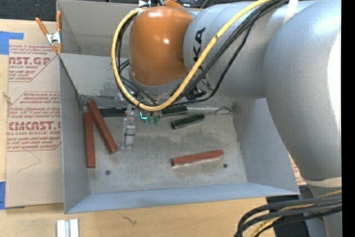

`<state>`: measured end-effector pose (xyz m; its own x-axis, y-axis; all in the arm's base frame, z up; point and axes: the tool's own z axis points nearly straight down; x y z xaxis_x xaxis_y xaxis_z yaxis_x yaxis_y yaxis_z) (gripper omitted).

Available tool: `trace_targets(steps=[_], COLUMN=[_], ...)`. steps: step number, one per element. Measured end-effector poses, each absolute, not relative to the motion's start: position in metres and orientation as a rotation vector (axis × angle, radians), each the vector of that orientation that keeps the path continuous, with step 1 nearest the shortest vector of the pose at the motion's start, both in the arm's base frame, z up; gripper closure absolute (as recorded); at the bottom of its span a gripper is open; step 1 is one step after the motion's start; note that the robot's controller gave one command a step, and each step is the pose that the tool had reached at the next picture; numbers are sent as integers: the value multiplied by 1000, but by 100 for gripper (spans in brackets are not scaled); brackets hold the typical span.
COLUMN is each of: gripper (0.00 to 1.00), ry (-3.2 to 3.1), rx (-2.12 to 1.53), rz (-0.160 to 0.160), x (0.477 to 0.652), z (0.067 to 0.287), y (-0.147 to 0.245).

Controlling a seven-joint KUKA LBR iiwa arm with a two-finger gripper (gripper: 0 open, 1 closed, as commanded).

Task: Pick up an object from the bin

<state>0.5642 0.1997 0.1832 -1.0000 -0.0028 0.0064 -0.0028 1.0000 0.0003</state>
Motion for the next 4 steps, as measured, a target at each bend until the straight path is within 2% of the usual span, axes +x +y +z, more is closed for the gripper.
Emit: trace_targets(steps=[1,2,3,4], gripper=[0,0,0,0], ry=[-3129,-2873,-2874,-2835], rx=[392,1283,1269,1331], rz=[-5,1,3,-7], x=[585,579,575,520], z=[72,142,153,65], y=[243,176,76,53])
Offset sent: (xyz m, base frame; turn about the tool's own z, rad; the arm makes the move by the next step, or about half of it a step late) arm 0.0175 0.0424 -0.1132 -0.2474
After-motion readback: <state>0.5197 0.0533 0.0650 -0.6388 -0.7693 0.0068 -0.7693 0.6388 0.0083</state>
